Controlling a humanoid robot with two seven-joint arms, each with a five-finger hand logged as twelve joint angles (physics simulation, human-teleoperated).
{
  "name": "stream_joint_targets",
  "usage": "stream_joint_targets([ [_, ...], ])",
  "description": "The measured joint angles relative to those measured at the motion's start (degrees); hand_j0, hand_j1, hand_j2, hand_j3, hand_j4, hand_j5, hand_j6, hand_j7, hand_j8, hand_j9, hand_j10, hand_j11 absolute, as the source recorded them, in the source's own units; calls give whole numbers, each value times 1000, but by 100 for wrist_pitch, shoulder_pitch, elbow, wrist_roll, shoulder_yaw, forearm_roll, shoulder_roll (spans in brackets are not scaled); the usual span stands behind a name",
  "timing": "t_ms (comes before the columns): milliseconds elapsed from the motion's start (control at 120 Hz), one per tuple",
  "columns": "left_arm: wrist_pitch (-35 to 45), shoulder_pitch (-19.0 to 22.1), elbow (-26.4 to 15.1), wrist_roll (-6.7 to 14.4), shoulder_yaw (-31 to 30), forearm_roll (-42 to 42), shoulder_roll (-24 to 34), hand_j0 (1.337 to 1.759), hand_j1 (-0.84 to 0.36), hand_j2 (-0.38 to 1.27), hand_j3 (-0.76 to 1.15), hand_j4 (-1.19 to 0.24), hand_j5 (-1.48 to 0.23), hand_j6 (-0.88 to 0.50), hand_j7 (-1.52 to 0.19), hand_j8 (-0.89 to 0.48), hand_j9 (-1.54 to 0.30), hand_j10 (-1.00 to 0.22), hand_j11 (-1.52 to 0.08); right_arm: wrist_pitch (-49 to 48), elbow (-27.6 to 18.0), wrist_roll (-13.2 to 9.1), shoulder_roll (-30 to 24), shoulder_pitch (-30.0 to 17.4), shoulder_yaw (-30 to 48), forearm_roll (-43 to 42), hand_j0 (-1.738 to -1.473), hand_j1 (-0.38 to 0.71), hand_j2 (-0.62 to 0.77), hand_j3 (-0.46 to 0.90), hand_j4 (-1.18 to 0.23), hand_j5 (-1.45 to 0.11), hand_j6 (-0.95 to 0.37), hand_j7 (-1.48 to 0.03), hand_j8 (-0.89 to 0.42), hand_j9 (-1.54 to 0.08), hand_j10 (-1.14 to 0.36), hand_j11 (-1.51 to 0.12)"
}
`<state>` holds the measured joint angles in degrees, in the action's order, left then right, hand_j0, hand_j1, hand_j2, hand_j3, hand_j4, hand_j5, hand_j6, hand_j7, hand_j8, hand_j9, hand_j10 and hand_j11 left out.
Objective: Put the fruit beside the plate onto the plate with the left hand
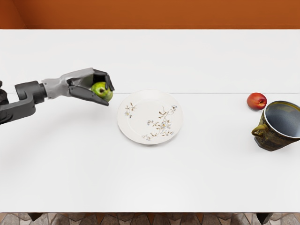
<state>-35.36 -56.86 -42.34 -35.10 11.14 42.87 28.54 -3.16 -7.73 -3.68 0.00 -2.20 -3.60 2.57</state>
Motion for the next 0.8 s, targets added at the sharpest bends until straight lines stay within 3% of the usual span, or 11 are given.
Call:
stream_joint_targets([
  [358,-14,-162,-489,-5,-263,-5,-607,1642,-338,193,0,-623,-1364,-363,-1261,-143,-1179,-172,-1213,0,-1,-1,0,0,0,0,-1658,-320,-5,0,-24,-31,-24,-31,-24,-31,-24,-31],
  [800,3,-255,-473,0,-684,4,-1142,1639,-354,251,0,-667,-1290,-397,-1213,-165,-1205,-196,-1230,0,0,-1,0,0,0,-2,-1658,-320,-5,0,-24,-31,-24,-31,-24,-31,-24,-31],
])
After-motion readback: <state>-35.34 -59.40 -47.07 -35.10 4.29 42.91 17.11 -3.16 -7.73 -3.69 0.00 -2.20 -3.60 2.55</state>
